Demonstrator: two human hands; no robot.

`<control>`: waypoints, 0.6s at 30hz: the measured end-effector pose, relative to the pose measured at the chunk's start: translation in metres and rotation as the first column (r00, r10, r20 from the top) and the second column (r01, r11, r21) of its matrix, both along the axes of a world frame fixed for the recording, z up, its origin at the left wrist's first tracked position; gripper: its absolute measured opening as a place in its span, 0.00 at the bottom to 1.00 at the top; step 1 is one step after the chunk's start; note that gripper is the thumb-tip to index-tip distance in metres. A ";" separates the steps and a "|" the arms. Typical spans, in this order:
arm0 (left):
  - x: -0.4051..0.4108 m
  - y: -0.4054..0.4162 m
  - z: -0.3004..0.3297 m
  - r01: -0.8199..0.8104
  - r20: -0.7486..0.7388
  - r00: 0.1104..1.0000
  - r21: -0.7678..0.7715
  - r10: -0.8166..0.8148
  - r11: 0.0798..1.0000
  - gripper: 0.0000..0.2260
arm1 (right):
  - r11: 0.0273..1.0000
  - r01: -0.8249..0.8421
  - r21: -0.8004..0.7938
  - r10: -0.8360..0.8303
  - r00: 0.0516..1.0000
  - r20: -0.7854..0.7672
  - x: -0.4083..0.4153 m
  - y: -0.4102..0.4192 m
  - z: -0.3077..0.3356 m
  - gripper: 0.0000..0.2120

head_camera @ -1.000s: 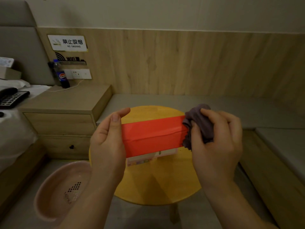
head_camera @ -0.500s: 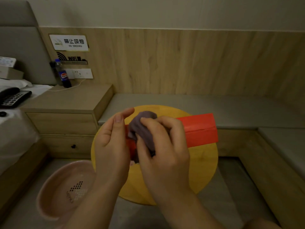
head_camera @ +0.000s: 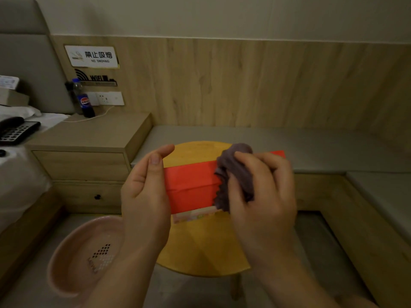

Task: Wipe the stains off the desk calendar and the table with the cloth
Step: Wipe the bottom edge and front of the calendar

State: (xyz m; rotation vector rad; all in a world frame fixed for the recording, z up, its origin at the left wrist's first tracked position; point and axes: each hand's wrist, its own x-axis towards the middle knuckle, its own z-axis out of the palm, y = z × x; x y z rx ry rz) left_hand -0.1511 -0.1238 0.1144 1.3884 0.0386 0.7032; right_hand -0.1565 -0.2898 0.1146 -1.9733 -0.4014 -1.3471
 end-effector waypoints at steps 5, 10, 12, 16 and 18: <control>0.001 0.000 -0.001 0.005 -0.012 1.000 -0.026 -0.006 1.000 0.12 | 0.990 0.141 0.024 -0.140 0.990 -0.030 0.009 -0.043 -0.002 0.13; 0.001 -0.001 0.001 0.002 0.002 1.000 -0.031 -0.002 1.000 0.12 | 0.975 0.220 0.022 -0.218 0.974 -0.052 0.015 -0.072 -0.002 0.14; 0.002 -0.001 0.001 -0.002 0.009 1.000 -0.037 0.002 0.999 0.12 | 0.974 0.227 0.026 -0.225 0.973 -0.050 0.015 -0.076 -0.001 0.14; 0.004 0.001 -0.001 0.005 0.019 1.000 -0.027 -0.005 1.000 0.12 | 0.970 0.241 0.029 -0.241 0.971 -0.004 0.013 -0.070 -0.003 0.13; 0.005 0.002 -0.001 0.005 0.023 1.000 -0.034 -0.005 0.999 0.12 | 0.975 0.221 0.035 -0.221 0.975 0.006 0.012 -0.065 -0.006 0.12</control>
